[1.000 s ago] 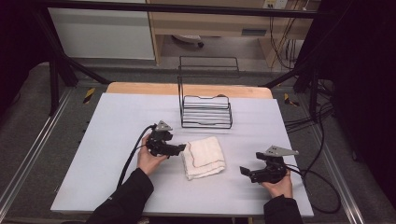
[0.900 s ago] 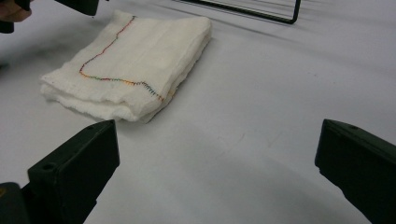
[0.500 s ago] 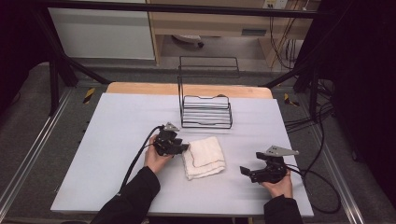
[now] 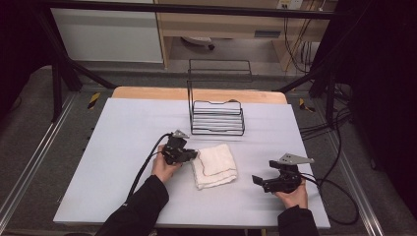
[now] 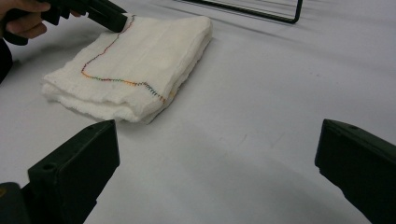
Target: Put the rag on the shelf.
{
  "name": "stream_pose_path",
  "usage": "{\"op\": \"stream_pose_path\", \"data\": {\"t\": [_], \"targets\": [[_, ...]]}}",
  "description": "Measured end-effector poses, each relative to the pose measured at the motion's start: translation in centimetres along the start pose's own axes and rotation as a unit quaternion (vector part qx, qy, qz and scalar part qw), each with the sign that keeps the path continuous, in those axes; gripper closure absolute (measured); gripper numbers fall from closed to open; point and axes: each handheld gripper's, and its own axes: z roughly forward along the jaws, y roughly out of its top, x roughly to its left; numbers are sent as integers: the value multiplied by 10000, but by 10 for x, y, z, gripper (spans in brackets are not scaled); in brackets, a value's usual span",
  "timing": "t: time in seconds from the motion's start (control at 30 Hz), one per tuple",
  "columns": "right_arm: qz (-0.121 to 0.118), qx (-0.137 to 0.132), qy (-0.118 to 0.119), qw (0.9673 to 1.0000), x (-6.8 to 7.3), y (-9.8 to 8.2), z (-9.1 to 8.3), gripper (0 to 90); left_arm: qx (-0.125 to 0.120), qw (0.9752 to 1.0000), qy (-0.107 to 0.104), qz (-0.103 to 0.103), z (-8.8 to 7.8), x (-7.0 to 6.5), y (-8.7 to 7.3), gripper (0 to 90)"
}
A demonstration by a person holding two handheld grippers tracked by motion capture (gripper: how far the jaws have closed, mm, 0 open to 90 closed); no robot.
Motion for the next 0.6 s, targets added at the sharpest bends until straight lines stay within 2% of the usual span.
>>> {"op": "stream_pose_path", "data": {"t": [0.13, 0.23, 0.6], "targets": [[11, 3, -1, 10000, 0, 0, 0, 4, -44, 10000, 77, 14, -3, -4, -3, 823], [25, 9, 5, 10000, 1, 0, 0, 4, -49, 9999, 61, -88, -8, -4, -6, 825], [-5, 15, 4, 10000, 1, 1, 1, 5, -234, 9994, 45, -245, -30, -11, -28, 825]]}}
